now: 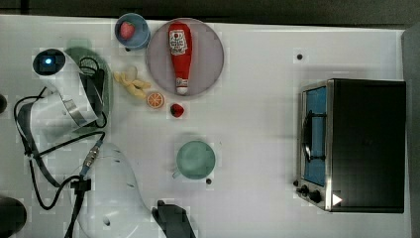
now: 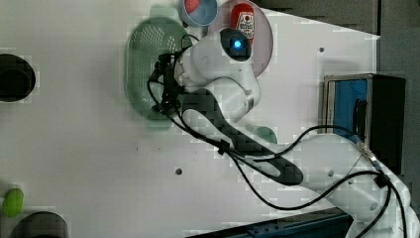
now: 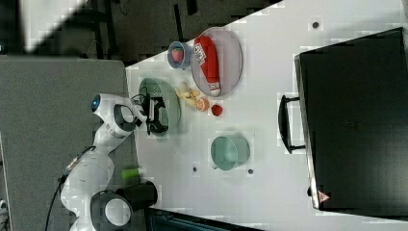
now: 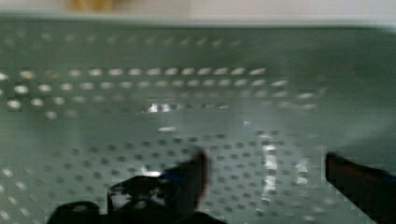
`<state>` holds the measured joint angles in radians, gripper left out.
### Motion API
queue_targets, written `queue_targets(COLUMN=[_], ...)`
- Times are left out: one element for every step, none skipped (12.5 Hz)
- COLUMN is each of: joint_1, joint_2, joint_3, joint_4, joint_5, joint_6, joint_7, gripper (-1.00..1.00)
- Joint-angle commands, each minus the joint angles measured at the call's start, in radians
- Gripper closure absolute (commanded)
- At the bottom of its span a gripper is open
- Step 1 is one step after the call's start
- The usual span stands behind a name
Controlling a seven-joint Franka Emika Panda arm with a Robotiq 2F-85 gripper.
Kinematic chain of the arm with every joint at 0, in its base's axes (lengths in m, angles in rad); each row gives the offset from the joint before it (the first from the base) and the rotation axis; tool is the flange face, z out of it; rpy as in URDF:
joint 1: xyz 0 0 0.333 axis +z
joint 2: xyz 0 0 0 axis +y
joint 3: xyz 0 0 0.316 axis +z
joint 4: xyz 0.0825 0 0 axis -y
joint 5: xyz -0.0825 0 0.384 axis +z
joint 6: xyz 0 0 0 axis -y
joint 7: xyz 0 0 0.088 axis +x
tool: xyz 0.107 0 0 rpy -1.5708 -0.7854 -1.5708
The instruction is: Drag strainer backwards.
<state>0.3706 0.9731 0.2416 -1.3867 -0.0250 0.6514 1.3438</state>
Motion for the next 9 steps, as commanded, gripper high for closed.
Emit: queue_targets(joint_1=[0.025, 0.03, 0.035, 0.041, 0.048, 0.053, 0.058, 0.062, 0.066], joint_2=[-0.043, -0.048, -0.052, -0.061, -0.074, -0.091, -0.111, -0.133, -0.154], joint_3=[-0.006, -0.006, -0.006, -0.005, -0.005, -0.005, -0.005, -0.005, -0.005], joint_4=[0.038, 0.03, 0.019, 0.004, -0.017, -0.047, -0.083, -0.12, -0.153], joint_5=[-0.001, -0.001, -0.001, -0.001, -0.001, -0.001, -0.001, -0.001, -0.001], joint_6=[-0.013, -0.025, -0.025, -0.024, -0.024, -0.024, -0.021, -0.016, -0.005], joint_7=[0.106, 0.106, 0.106, 0.106, 0.107, 0.11, 0.109, 0.109, 0.11], gripper=[-1.0, -1.0, -1.0, -1.0, -1.0, -1.0, -1.0, -1.0, -1.0])
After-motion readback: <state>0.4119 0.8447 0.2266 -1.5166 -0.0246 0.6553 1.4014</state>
